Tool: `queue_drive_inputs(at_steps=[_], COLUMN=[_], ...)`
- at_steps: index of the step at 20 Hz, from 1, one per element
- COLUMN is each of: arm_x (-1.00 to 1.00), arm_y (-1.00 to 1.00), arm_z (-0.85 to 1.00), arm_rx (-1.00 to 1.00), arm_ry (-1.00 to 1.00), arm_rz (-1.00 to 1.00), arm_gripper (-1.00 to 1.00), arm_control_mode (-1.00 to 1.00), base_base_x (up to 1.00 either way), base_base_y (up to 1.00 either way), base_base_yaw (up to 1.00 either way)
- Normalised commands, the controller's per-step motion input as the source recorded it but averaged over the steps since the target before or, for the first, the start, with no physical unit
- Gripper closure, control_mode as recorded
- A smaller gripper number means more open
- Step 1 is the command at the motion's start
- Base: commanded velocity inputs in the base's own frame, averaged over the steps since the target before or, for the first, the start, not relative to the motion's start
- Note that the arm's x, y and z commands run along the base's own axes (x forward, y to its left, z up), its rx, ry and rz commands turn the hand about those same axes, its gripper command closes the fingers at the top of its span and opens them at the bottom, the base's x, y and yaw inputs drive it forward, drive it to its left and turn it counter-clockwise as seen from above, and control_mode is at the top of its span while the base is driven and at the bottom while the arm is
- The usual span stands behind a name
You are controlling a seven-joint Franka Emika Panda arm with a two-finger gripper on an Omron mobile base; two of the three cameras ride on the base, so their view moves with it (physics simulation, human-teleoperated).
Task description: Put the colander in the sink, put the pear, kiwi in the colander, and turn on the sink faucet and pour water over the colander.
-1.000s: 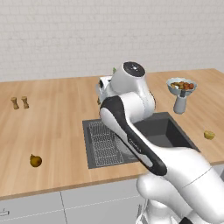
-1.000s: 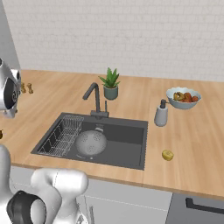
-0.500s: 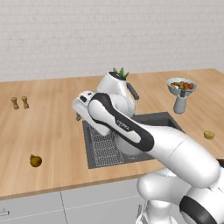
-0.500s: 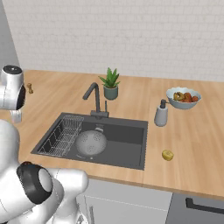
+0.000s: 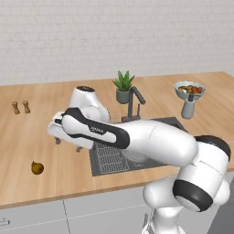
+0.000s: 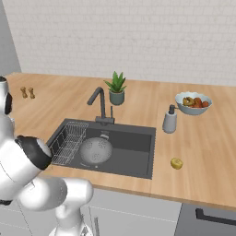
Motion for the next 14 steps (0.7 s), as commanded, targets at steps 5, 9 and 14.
queue_drive_inputs(at_steps=[5, 9, 14], arm_x=[0.00, 0.01, 0.13], arm_y=[0.79, 0.69, 0.44], arm_z=[-0.36, -0.39, -0.46], arm_rx=[-0.19, -0.19, -0.14], arm_ry=[0.00, 0.00, -0.09], arm_rz=[0.23, 0.21, 0.21], arm_gripper=[-1.00, -1.00, -1.00], arm_control_mode=[-1.00, -1.00, -1.00], base_base_x=[0.00, 0.00, 0.00], base_base_y=[0.00, 0.00, 0.00], base_base_yaw=[0.00, 0.00, 0.00])
